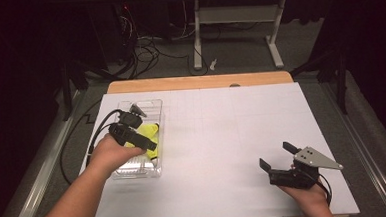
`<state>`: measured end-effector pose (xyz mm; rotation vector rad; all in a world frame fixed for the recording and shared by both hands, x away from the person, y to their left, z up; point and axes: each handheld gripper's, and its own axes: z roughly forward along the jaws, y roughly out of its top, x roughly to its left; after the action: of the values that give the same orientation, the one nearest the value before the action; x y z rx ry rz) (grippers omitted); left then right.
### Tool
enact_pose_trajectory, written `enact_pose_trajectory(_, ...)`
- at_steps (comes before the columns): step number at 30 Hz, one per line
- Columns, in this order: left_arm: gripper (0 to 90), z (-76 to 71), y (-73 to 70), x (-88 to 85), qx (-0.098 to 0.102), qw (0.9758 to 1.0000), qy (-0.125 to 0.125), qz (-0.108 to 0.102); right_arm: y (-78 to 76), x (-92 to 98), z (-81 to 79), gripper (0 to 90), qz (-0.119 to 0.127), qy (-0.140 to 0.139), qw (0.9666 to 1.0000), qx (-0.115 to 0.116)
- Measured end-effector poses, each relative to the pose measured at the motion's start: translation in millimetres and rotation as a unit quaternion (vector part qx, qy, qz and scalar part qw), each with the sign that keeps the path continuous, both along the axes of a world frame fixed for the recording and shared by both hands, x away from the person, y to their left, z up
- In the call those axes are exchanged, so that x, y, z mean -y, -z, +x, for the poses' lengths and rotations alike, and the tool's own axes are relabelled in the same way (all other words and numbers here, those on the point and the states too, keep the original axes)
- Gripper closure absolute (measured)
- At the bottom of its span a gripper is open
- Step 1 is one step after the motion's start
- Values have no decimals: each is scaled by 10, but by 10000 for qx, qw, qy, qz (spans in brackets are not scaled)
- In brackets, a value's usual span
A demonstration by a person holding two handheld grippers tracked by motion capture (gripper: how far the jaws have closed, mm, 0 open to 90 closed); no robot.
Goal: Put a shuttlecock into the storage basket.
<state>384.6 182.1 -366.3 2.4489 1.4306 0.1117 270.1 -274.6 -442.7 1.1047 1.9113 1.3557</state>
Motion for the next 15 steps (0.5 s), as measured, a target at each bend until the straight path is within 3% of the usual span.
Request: enact_pose_trajectory(15,4,-242,131,-257,271,9980,-148,-553,-7,-12,-7,30,-25,12,10000,5)
